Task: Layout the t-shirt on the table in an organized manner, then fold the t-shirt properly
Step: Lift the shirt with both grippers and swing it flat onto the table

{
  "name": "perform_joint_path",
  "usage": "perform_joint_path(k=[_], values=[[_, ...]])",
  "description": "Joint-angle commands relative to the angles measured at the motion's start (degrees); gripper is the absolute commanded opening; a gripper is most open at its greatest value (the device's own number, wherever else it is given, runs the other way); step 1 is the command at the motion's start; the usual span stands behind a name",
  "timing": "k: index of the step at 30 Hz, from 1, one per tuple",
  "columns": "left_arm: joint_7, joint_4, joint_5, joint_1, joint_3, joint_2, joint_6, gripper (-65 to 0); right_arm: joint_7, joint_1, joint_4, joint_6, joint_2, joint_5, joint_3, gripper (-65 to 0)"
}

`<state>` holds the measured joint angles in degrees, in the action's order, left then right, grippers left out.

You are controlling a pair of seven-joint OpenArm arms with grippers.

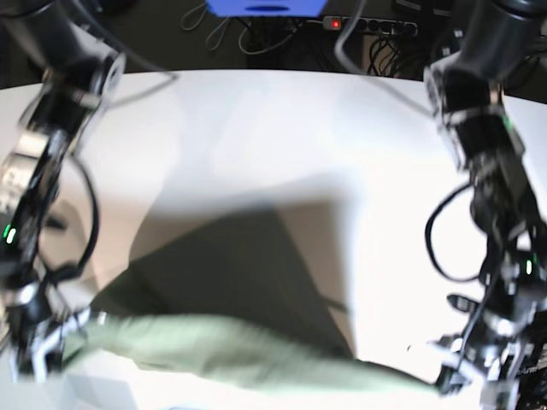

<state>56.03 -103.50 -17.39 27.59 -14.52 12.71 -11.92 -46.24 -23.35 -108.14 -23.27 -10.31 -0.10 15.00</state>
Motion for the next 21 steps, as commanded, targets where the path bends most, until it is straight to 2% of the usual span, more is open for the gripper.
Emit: perform_joint_path(k=[1, 6, 8, 11, 16, 18, 21], values=[[-1.3, -1.51, 0.29, -1.09, -1.78, 0.43, 0.27, -64.5, 1.62, 2.21, -0.65, 0.1, 1.47, 0.49, 0.42, -65.0], [-1.39, -5.64, 0.2, -16.83, -6.27, 0.43, 0.19, -64.5, 6.9, 17.33, -2.06, 0.1, 7.36, 0.49, 0.95, -65.0], [-1.39, -4.85, 0.2, -21.22, -7.15, 0.43, 0.19, -64.5, 8.74, 21.11, -2.15, 0.1, 8.85, 0.49, 0.86, -65.0], [-1.48, -4.94, 0.2, -28.17, -7.5, 0.78, 0.19, -64.5, 10.59, 26.12, -3.12, 0.1, 9.47, 0.49, 0.95, -65.0], [-1.39, -7.13, 0.2, -31.77, -14.44, 0.52, 0.1, -64.5, 12.08, 29.2, -7.77, 0.1, 9.65, 0.49, 1.3, -65.0], [-1.3, -9.86, 0.2, -32.56, -17.61, 0.61, 0.01, -64.5, 12.96, 29.55, -8.83, 0.1, 10.17, 0.49, 3.76, -65.0], [-1.3, -12.41, 0.2, -32.56, -22.09, 0.78, -3.59, -64.5, 16.74, 28.32, -9.09, 0.1, 11.4, 0.49, 7.81, -65.0]])
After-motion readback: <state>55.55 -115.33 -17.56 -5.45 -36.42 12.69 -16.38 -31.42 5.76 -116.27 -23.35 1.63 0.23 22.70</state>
